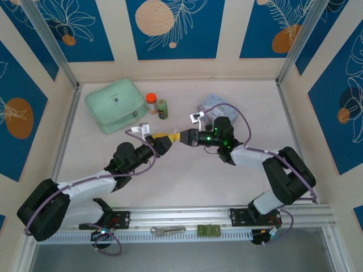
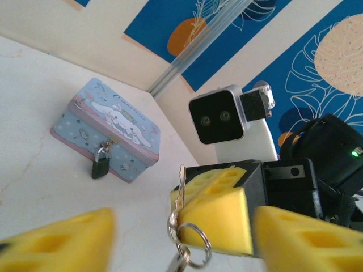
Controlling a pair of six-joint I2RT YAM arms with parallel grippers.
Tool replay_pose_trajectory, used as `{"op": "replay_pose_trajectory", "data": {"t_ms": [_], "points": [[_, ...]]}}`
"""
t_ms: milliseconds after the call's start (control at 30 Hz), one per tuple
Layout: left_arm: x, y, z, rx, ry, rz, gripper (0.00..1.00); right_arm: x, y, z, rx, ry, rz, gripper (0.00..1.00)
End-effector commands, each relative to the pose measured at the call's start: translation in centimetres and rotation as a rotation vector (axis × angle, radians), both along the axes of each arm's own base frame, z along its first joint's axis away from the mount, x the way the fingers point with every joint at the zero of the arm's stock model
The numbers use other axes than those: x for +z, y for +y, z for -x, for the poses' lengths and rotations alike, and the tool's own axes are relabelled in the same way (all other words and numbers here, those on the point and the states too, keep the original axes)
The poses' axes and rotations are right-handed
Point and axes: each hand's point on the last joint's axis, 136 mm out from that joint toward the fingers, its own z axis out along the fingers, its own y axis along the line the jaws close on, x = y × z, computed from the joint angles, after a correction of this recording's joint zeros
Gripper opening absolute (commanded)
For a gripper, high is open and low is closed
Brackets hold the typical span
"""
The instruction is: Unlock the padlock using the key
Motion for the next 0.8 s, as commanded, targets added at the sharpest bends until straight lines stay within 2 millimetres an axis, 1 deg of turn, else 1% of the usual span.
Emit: {"op": "replay_pose_trajectory", "data": {"t_ms": [0,67,167,267,400,500,600,767], "points": [[0.8,1.0,-0.2,0.058,-0.031,-0.071,0.79,0.4,-1.4,1.2,0.066,-0.126,0.087,0.0],[1.6,1.3,-0.4,0.062,-0.053,-0.136,0.76,0.4,-1.9,2.1,0.111,-0.171,0.156,0.0],[2.6,0.9,-0.6,0.004,-0.078,-0.18,0.67,0.9,-2.5,3.3,0.178,-0.193,0.187,0.0],[3.2,-0.1,-0.5,-0.1,-0.071,-0.18,0.61,1.7,-3.0,4.0,0.228,-0.184,0.187,0.0],[3.7,-1.8,0.0,-0.244,-0.064,-0.16,0.54,2.2,-3.2,4.5,0.274,-0.168,0.192,0.0],[4.3,-2.6,0.4,-0.308,-0.07,-0.14,0.54,2.4,-3.2,4.6,0.293,-0.157,0.199,0.0],[4.7,-3.3,0.7,-0.36,-0.069,-0.118,0.58,2.5,-3.1,4.5,0.298,-0.155,0.199,0.0],[5.0,-4.4,1.2,-0.447,-0.046,-0.064,0.57,2.5,-3.0,4.3,0.304,-0.147,0.197,0.0]]}}
